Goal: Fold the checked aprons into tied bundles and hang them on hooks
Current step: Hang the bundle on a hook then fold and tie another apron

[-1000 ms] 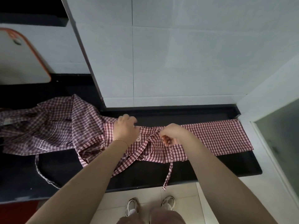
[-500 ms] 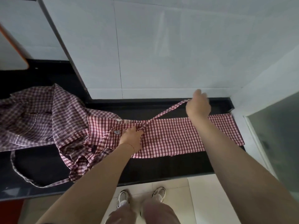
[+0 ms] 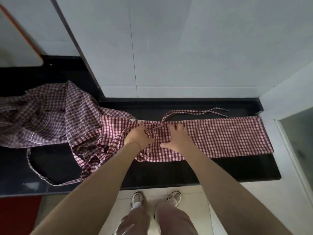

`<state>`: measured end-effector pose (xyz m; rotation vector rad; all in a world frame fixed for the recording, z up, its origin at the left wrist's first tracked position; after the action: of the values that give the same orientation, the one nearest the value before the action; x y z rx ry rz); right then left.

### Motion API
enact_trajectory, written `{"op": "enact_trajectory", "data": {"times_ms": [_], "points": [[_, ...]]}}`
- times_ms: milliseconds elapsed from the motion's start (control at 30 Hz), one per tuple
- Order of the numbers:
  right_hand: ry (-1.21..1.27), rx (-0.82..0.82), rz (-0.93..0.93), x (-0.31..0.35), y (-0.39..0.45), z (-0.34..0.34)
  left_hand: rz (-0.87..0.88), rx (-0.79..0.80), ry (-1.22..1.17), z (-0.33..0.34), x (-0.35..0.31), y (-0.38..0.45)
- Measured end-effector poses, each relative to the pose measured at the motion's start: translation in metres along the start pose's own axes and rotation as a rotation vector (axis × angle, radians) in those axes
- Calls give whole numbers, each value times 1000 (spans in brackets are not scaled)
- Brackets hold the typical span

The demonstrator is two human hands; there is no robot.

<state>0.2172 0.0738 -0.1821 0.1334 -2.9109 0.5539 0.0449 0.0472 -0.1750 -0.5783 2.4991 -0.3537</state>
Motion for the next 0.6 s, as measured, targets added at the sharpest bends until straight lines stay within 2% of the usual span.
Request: {"op": "enact_trajectory", "data": {"times_ms": [133,300,400,467,500,600], "points": [[-128,-40,-17,-2,-7,21,118,-123,136,-46,-9,20],[-108,-43,7,-9,-6,24,99,-243,380,-77,2,35],[-113,-36,12,-10,-7,24,17,-134,580,-73,24,37],[-106,-26,16,-5,-5,19,47,-38,632,-63,26,37],[-106,-74,5,0,-3,12,74,-4,587,-58,20,36],[-59,-427,-113,16,3,-24,170,-3,407,-46,-8,33]]}}
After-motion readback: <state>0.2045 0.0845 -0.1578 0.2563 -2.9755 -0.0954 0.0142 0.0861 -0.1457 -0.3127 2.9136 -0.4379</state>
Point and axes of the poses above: each hand's wrist, its own y-axis towards the middle knuckle, its own z-axis out of the palm, x = y × z, the point moved 8 cm from there along y, towards the middle knuckle, and after that the axes turned 13 degrees about -x, right-handed, at the moved point
